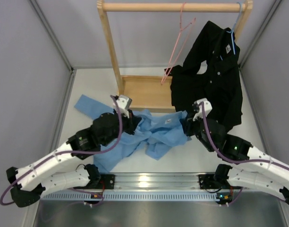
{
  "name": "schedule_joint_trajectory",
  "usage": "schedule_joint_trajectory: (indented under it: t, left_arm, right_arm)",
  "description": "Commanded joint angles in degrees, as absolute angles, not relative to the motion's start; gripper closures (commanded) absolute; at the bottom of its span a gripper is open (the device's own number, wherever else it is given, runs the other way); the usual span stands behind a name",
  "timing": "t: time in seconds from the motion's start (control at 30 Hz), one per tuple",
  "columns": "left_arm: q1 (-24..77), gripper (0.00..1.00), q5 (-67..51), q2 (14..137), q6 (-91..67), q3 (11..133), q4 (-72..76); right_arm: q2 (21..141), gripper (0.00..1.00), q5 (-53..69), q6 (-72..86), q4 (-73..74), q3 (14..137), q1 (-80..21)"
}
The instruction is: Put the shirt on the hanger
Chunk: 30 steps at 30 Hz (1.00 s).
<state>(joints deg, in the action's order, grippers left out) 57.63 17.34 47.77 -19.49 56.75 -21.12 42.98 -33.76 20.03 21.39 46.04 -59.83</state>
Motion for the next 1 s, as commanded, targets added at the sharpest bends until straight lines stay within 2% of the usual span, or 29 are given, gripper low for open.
schedule_joint_trajectory:
  t: [0.0,0.03,0.07,0.1,0.3,0.37,0.57,0.7,0.77,0.87,0.9,0.97]
  left_arm:
    - [57.92,1.00,23.62,49.83,-27.40,49.77,-21.09]
    - [57.92,1.00,23.90,49.83,-28.12,49.31,-21.09]
    - [57.92,1.00,24.17,49.66,-28.73,49.22,-21.09]
    - [57.92,1.00,23.47,49.40,-29.00,49.83,-21.27]
    - [57.92,1.00,19.87,51.50,-29.88,53.69,-23.10]
    - [57.92,1.00,18.37,53.16,-30.14,55.02,-23.82]
    - [57.92,1.00,17.14,54.75,-31.03,55.37,-24.43]
    - [57.92,1.00,15.83,55.11,-30.85,56.34,-24.87]
    - [57.92,1.00,15.21,55.02,-30.67,56.60,-24.87]
    - [57.92,1.00,13.71,54.32,-30.24,56.78,-24.96]
    - [57.92,1.00,12.93,54.06,-29.71,57.04,-25.05]
    - [57.92,0.84,12.31,53.70,-28.92,58.00,-25.83]
  right_arm:
    - [38.42,0.72,-27.82,16.72,19.97,42.73,-59.68]
    - [36.49,0.65,-19.86,14.87,18.12,41.84,-59.68]
    - [35.78,0.58,-16.90,13.03,17.58,40.70,-59.59]
    - [35.34,0.46,-14.35,12.40,17.40,40.17,-59.68]
    - [37.61,0.23,3.93,6.60,14.95,40.08,-59.68]
    - [40.51,0.21,8.60,4.76,13.98,41.56,-59.85]
    - [48.95,0.21,6.42,2.90,12.48,47.10,-60.12]
    - [54.39,0.29,2.74,2.29,10.20,48.95,-60.47]
    - [56.07,0.34,-3.31,1.59,9.49,49.65,-60.56]
    - [58.62,0.55,-10.36,0.71,7.91,50.44,-60.56]
    - [58.97,0.78,-11.15,0.53,7.56,50.62,-60.56]
    - [59.59,0.98,-12.65,0.53,7.47,51.76,-60.56]
